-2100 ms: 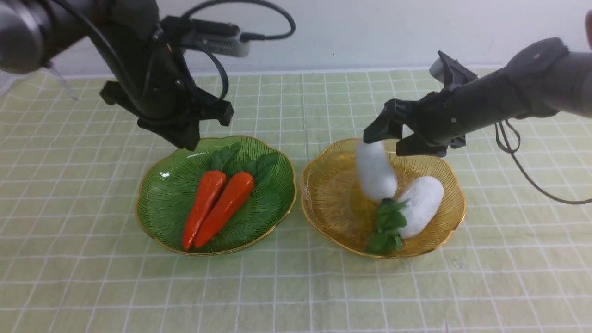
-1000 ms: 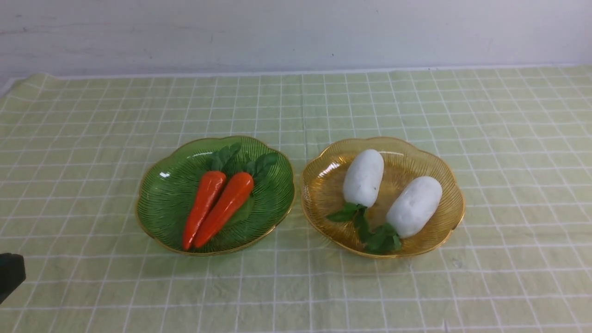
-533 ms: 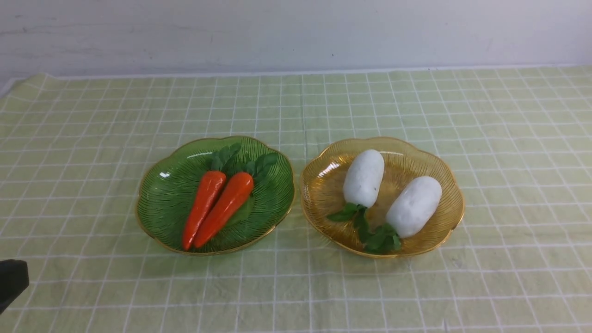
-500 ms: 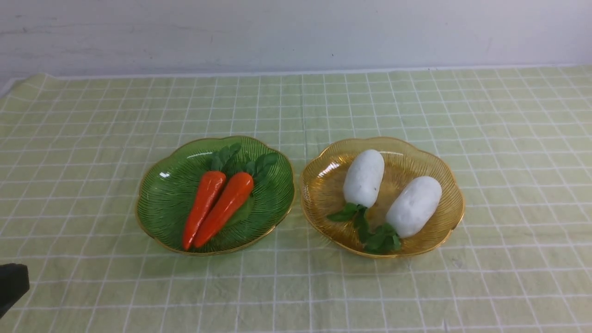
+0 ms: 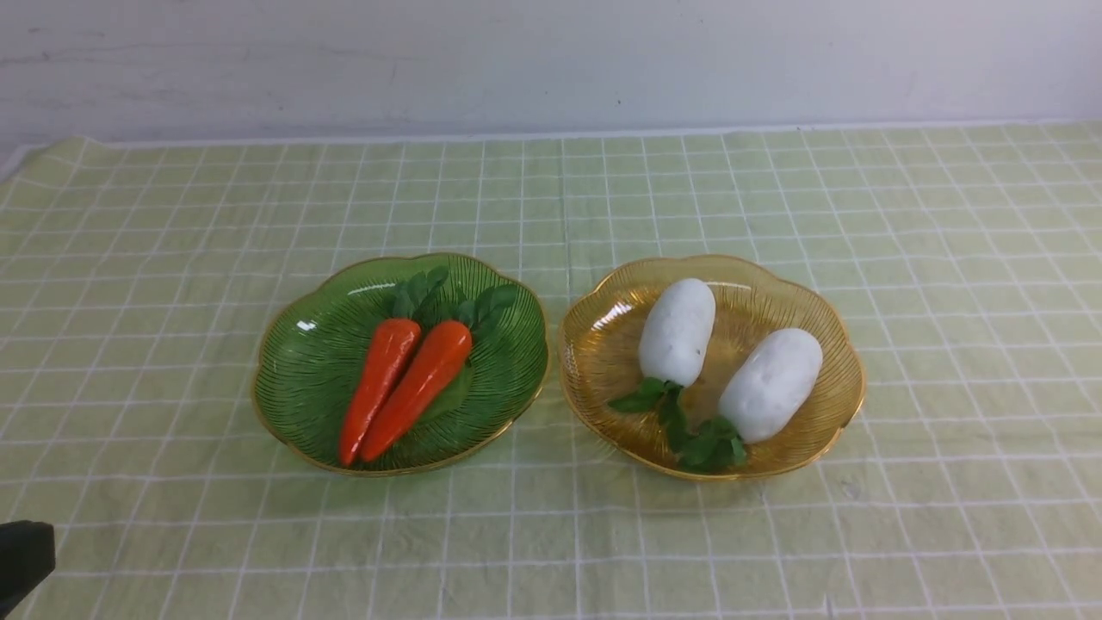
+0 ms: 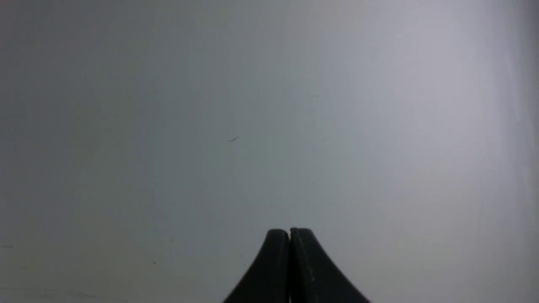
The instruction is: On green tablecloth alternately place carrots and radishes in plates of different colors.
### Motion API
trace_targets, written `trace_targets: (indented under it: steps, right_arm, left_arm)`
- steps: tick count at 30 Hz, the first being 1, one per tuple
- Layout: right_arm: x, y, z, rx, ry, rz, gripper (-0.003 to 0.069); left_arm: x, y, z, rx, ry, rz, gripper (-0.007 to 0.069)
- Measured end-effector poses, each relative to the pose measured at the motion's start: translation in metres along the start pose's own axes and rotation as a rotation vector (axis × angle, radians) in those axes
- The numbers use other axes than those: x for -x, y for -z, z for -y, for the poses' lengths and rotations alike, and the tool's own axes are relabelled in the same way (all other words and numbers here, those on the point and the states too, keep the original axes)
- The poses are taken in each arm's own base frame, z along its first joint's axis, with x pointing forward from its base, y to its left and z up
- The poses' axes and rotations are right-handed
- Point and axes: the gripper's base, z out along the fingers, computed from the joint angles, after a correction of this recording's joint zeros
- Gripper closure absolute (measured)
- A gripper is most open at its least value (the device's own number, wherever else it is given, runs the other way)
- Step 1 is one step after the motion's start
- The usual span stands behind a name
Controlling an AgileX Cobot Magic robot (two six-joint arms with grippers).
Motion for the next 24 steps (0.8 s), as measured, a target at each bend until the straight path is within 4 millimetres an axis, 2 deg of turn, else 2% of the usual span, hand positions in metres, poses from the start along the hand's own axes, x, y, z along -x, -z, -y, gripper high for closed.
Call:
trace_targets:
  steps: [11, 14, 15, 18, 19, 20, 24]
  right_arm:
    - [0.000, 0.000, 0.000, 0.000, 0.000, 0.000, 0.0674]
    - [0.000, 0.000, 0.000, 0.000, 0.000, 0.000, 0.0674]
    - [0.000, 0.000, 0.000, -0.001, 0.000, 0.001, 0.0674]
    - [0.000, 0.000, 0.000, -0.001, 0.000, 0.001, 0.0674]
    - [0.000, 0.000, 0.000, -0.001, -0.001, 0.001, 0.0674]
    - [0.000, 0.000, 0.000, -0.001, -0.001, 0.001, 0.0674]
    - [0.000, 0.000, 0.000, -0.001, -0.003, 0.001, 0.0674]
  left_arm:
    - [0.002, -0.001, -0.004, 0.039, -0.038, 0.025, 0.0632]
    - [0.002, -0.002, -0.005, 0.044, -0.066, 0.112, 0.0632]
    - [0.000, -0.003, -0.005, 0.049, -0.084, 0.190, 0.0632]
    - [-0.014, -0.005, -0.008, 0.079, -0.103, 0.292, 0.0632]
    - [-0.029, -0.009, -0.011, 0.106, -0.114, 0.333, 0.0632]
    - [-0.031, -0.008, -0.011, 0.114, -0.103, 0.356, 0.0632]
    - [-0.083, -0.035, -0.021, 0.229, -0.100, 0.389, 0.0632]
